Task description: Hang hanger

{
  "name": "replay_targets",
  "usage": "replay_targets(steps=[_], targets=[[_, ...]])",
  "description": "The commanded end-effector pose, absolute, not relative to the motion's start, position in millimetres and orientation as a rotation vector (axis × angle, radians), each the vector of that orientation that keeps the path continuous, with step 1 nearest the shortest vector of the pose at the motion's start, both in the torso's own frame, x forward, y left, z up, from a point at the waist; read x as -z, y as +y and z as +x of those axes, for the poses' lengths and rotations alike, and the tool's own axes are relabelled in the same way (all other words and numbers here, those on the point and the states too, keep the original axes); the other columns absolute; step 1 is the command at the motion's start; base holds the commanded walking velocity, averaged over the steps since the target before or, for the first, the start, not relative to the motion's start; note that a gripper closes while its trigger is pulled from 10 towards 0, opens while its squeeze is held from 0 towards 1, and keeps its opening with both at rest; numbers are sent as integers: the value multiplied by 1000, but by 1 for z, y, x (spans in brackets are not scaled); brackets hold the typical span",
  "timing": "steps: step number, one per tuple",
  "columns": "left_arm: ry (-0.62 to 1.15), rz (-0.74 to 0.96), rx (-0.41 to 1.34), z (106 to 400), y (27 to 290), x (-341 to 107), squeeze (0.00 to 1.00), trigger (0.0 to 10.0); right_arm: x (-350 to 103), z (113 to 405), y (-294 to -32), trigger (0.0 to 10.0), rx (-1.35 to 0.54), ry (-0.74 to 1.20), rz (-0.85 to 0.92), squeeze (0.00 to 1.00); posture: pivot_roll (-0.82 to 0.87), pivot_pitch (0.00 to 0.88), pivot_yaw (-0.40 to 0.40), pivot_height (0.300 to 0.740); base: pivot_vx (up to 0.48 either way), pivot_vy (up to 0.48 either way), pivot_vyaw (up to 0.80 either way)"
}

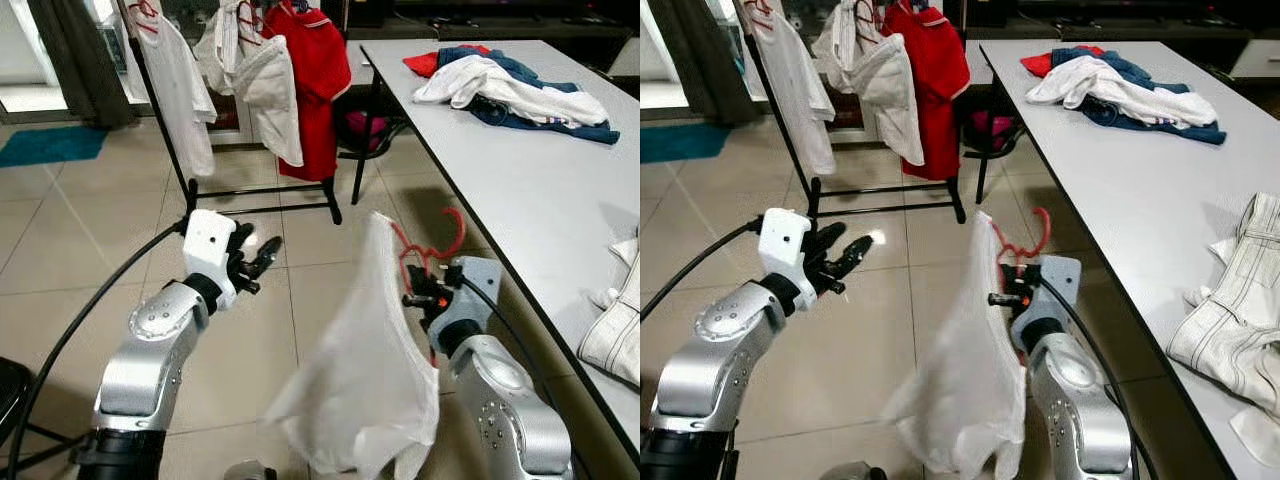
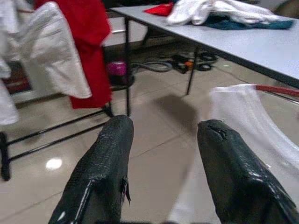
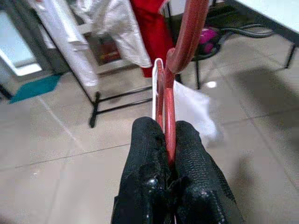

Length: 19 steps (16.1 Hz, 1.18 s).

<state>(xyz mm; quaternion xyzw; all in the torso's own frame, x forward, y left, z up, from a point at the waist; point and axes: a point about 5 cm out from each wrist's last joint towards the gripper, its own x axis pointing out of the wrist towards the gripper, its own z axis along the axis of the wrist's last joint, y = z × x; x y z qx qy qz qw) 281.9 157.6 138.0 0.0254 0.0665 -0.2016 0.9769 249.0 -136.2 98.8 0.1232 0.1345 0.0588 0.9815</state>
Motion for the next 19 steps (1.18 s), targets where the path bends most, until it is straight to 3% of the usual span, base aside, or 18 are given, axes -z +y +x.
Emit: replay_targets(steps=[1,5,19], targets=[[114,66,384,282,158,-145,0,10000,-105,249,-138,10000,-107,239,231,0,17,0,31,740,247,0,0],[106,75,352,285,150,-149,0,10000,-107,258,-134,10000,-80,217,222,0,44,0,7,740,295,0,700],[131,82,355,275,145,-151,0,10000,-117,252,-133,10000,-115,154,229,0,29,33,-1,740,324,0,0]])
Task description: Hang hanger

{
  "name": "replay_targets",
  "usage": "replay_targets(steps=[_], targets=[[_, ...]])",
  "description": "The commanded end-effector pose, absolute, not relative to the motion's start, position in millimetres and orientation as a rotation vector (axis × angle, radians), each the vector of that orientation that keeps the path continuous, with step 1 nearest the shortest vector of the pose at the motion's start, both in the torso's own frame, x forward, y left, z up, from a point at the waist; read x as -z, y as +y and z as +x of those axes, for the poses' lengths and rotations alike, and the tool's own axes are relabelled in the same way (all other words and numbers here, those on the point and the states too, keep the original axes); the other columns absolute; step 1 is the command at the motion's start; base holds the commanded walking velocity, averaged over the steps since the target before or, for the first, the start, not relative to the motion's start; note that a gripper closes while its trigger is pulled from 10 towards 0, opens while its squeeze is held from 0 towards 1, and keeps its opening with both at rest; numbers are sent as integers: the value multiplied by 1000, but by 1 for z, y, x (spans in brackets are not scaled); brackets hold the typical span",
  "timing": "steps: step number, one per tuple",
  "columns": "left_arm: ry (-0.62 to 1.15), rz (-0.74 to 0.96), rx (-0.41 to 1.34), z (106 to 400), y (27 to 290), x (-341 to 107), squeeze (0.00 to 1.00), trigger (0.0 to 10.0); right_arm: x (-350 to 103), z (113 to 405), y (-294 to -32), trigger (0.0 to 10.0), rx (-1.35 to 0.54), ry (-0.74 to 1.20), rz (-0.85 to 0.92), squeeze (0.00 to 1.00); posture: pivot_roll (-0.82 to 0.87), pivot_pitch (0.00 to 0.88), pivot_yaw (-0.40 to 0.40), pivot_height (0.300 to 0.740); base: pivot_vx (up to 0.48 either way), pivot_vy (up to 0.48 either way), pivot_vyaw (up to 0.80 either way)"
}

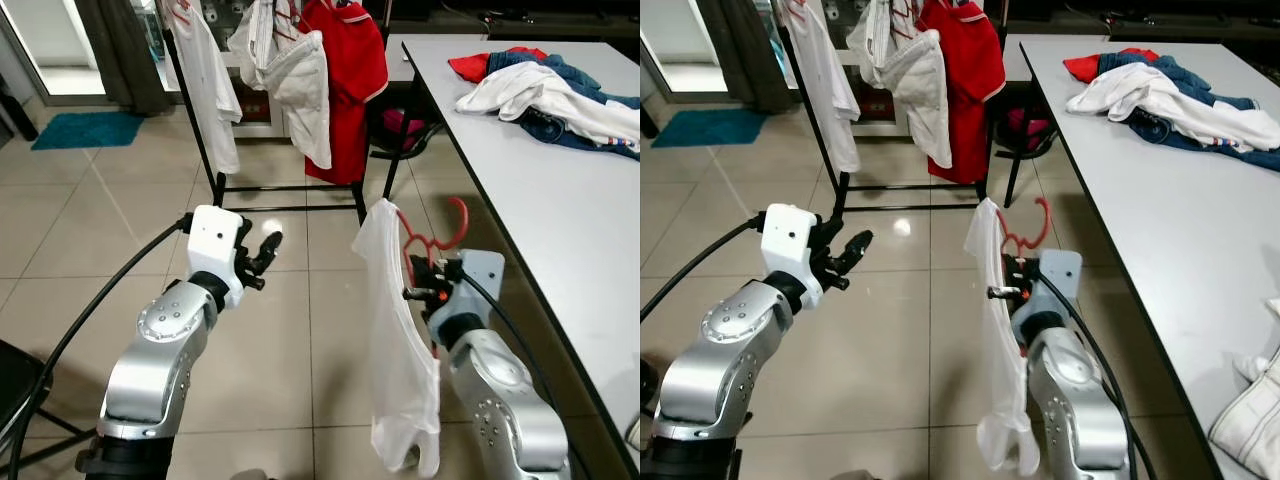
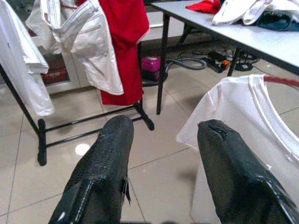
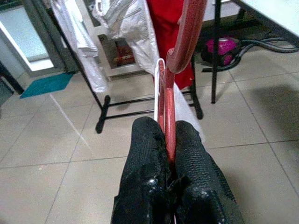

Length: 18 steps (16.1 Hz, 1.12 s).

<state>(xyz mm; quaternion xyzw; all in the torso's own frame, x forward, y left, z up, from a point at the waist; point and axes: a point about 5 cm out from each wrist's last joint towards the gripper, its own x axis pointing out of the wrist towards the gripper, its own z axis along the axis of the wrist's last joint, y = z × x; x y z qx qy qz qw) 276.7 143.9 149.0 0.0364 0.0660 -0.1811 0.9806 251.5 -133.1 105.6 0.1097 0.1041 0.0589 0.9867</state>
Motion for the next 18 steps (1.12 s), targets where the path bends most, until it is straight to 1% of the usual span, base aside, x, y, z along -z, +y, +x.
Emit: replay_targets(steps=[1,5,8,9,13,18], targets=[[131,82,356,275,145,-151,0,10000,-116,251,-134,10000,-114,157,249,0,29,33,-1,740,326,0,0],[131,81,359,274,143,-153,0,10000,-118,250,-135,10000,-110,137,190,0,27,42,-2,740,329,0,0],[129,78,364,274,142,-154,0,10000,-119,250,-133,10000,-127,129,191,0,25,42,-2,740,333,0,800],[127,76,364,274,142,-154,0,10000,-119,250,-134,10000,-119,132,225,0,24,40,-3,740,337,0,0],[130,78,363,274,141,-155,0,10000,-119,251,-135,10000,-123,134,208,0,24,41,-6,740,342,0,0],[135,80,365,273,140,-153,0,10000,-121,251,-140,10000,-89,123,236,0,21,43,-10,740,343,0,0]])
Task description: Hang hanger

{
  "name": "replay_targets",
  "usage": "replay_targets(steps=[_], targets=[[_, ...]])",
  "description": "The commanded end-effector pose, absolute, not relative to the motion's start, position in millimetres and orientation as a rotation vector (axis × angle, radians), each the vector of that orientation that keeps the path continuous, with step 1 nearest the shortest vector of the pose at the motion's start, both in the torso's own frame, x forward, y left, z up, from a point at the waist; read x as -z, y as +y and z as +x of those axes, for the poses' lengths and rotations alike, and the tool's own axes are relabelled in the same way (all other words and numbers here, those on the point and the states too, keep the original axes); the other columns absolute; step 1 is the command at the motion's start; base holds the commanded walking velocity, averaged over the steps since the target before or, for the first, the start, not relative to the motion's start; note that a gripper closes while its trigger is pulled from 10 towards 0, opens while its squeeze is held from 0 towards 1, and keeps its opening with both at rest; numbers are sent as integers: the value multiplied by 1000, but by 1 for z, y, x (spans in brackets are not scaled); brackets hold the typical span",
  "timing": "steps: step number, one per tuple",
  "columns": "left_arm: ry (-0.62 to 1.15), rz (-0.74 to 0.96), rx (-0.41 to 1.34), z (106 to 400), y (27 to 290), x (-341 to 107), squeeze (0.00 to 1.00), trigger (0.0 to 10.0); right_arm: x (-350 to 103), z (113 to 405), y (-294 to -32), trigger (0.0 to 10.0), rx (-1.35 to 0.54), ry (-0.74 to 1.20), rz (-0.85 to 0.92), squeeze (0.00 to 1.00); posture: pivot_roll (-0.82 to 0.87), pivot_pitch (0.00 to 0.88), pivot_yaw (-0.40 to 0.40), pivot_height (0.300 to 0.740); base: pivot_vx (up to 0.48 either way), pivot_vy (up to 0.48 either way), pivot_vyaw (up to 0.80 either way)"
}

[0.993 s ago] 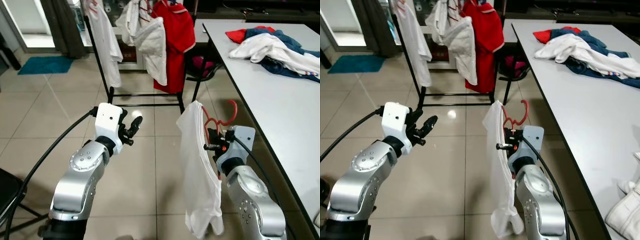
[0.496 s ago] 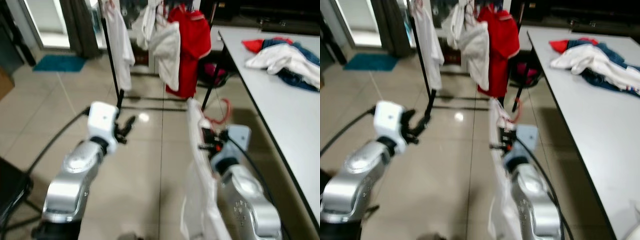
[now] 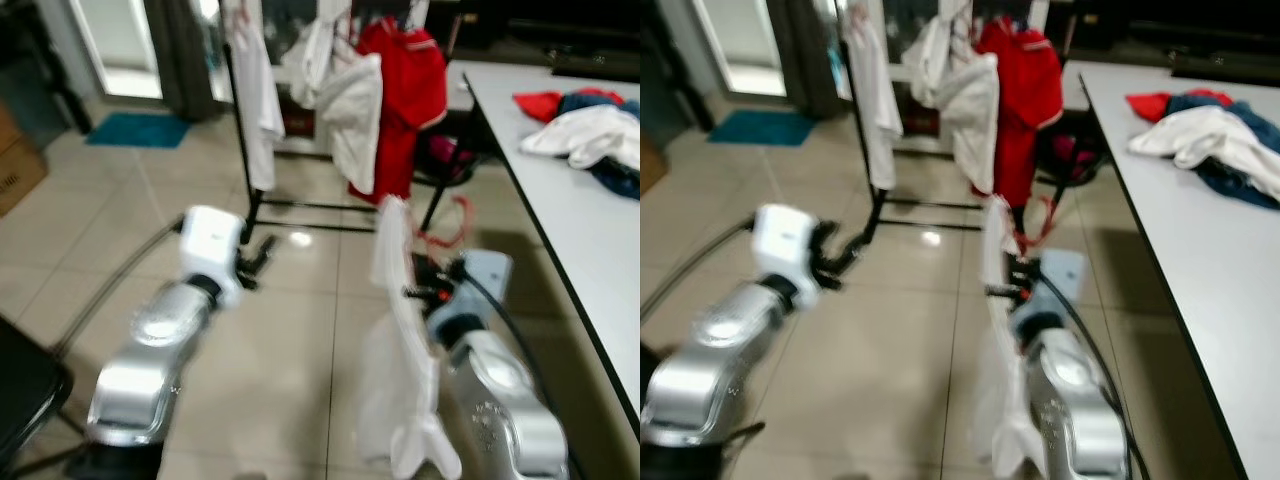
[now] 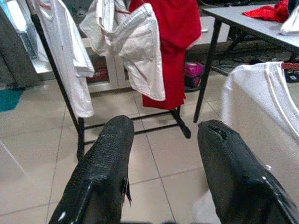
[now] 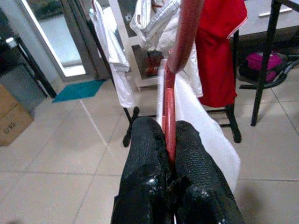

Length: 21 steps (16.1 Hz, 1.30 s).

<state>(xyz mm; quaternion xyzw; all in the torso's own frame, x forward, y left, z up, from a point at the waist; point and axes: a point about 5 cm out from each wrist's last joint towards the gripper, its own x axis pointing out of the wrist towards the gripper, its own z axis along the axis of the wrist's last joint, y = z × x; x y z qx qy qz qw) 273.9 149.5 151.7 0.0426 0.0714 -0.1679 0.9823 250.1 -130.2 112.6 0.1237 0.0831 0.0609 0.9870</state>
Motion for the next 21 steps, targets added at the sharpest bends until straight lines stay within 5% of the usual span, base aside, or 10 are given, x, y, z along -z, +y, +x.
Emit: replay_targets(steps=[1,6,21], targets=[[135,80,365,273,140,-153,0,10000,-121,251,-140,10000,-89,123,236,0,21,43,-10,740,345,0,0],[135,81,368,274,139,-153,0,10000,-123,255,-145,10000,-31,106,104,0,19,49,-12,740,343,0,0],[129,80,371,276,138,-155,0,10000,-128,258,-147,10000,-47,77,217,0,26,64,-17,740,345,0,0]])
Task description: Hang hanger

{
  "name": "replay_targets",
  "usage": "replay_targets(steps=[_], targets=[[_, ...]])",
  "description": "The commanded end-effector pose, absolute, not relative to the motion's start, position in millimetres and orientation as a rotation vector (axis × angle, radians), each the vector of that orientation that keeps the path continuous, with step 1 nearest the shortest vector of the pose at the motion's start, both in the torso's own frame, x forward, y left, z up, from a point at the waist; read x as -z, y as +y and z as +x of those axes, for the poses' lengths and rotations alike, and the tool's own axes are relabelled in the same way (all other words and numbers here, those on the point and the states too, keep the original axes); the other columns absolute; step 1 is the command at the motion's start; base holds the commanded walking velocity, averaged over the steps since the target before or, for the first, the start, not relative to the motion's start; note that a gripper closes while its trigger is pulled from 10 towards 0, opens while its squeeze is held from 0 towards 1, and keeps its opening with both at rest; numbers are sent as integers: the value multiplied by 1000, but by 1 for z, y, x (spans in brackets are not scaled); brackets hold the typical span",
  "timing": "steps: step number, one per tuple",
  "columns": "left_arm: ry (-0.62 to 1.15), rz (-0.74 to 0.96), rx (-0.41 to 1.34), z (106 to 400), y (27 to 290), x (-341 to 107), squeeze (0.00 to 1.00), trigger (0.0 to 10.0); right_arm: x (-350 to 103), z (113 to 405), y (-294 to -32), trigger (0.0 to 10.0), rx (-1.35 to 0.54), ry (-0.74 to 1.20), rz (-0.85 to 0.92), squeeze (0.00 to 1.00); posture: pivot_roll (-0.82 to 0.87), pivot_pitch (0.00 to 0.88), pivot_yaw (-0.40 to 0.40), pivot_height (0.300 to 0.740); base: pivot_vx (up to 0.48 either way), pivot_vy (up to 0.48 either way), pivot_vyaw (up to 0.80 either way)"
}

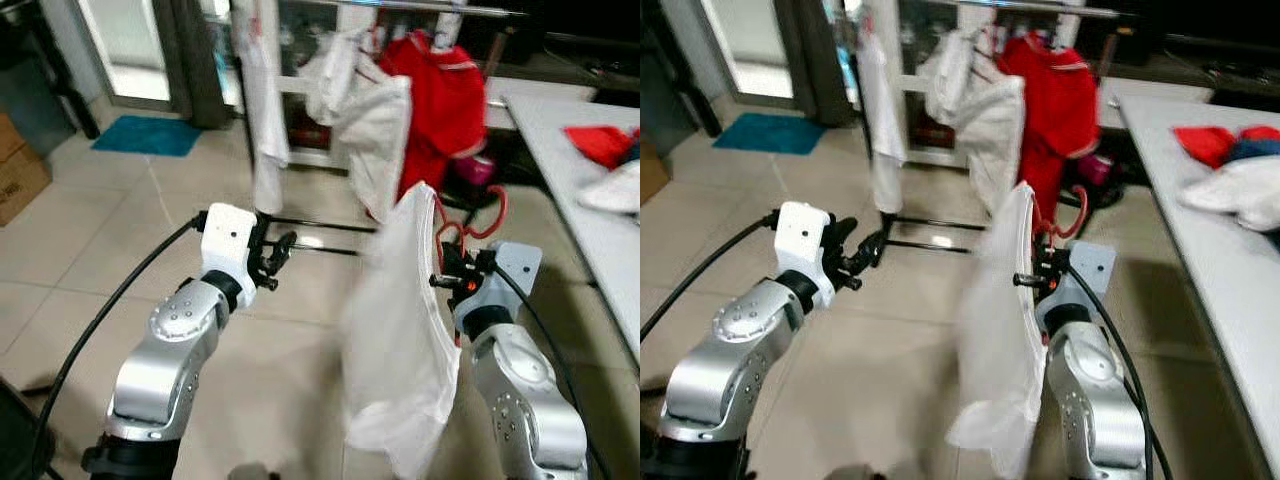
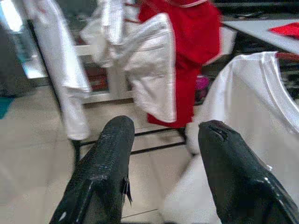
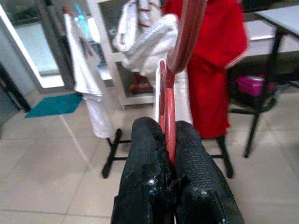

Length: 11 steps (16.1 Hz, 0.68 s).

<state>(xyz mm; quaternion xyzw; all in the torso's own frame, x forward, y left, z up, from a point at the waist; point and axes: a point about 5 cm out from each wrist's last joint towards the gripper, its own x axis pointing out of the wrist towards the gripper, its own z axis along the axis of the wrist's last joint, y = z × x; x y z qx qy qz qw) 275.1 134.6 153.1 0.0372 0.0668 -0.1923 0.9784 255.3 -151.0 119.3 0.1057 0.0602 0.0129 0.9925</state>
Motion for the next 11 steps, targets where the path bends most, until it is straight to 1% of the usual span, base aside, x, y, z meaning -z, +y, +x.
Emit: replay_targets(steps=[1,11], targets=[[130,79,372,277,138,-155,0,10000,-128,258,-147,10000,-48,76,218,0,26,64,-16,740,345,0,0],[131,75,381,276,136,-156,0,10000,-128,257,-146,10000,-52,73,207,0,24,67,-15,740,346,0,0]])
